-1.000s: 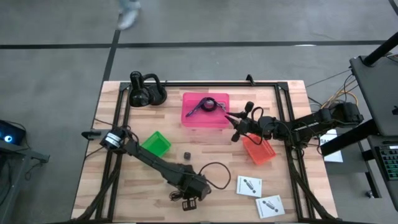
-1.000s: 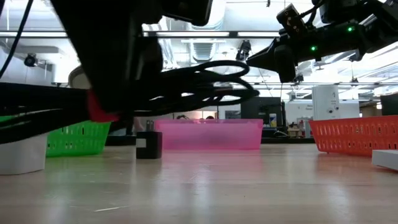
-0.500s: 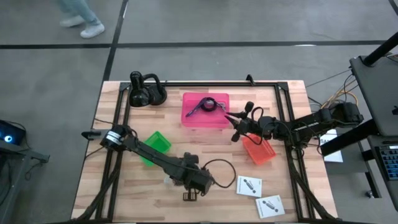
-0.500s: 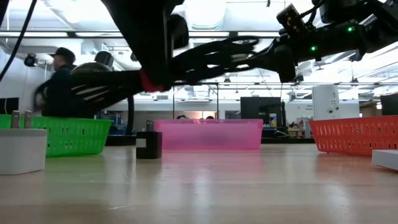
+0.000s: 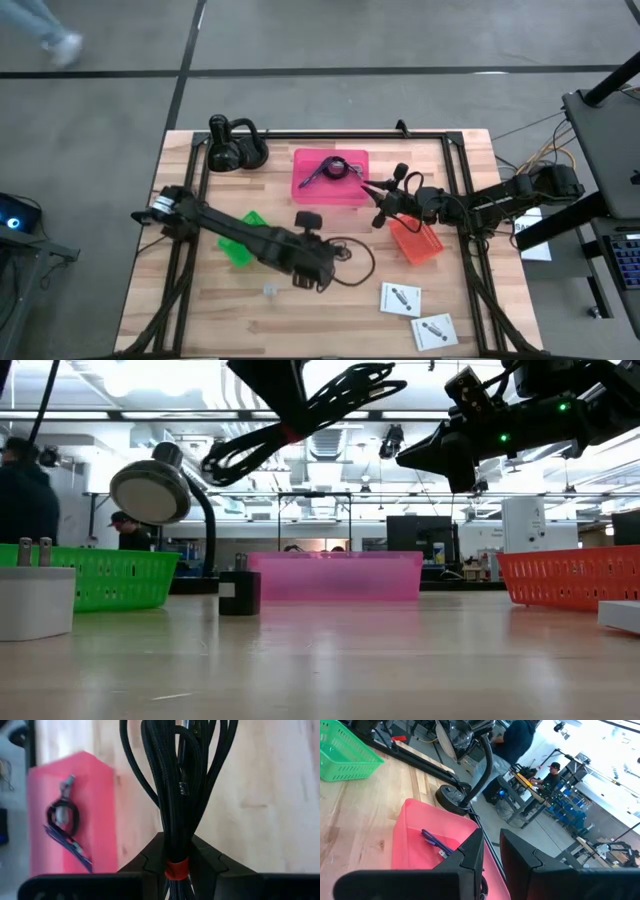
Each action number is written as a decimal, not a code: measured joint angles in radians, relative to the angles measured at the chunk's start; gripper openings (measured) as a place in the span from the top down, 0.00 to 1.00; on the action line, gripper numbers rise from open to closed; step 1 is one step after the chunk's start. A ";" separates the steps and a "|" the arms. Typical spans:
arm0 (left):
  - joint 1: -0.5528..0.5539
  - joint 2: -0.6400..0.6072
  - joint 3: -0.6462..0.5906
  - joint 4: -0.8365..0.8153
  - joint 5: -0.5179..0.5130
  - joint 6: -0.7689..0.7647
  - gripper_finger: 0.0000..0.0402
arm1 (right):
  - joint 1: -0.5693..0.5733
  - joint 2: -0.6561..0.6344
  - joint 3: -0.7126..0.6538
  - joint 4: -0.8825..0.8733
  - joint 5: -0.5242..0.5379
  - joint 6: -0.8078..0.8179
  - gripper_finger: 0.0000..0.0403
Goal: Pick and place items into bin
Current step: Put the black charger cable into the pink bin
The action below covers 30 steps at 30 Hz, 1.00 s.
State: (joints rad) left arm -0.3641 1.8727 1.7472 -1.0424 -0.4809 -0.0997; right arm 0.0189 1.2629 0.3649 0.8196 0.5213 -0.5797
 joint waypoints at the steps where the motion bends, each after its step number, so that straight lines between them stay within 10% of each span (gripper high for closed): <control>1: 0.014 -0.009 -0.008 0.015 -0.001 0.023 0.89 | 0.000 0.000 0.000 0.000 0.000 0.000 0.87; 11: 0.175 -0.161 -0.184 0.179 0.000 0.186 0.89 | 0.000 0.000 0.000 -0.002 0.002 0.000 0.87; 30: 0.529 -0.354 -0.684 0.987 0.171 0.402 0.89 | -0.021 0.000 -0.001 0.000 -0.006 0.004 0.87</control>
State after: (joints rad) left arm 0.1652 1.5182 1.0633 -0.0552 -0.3095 0.3020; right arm -0.0023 1.2629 0.3641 0.8192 0.5156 -0.5755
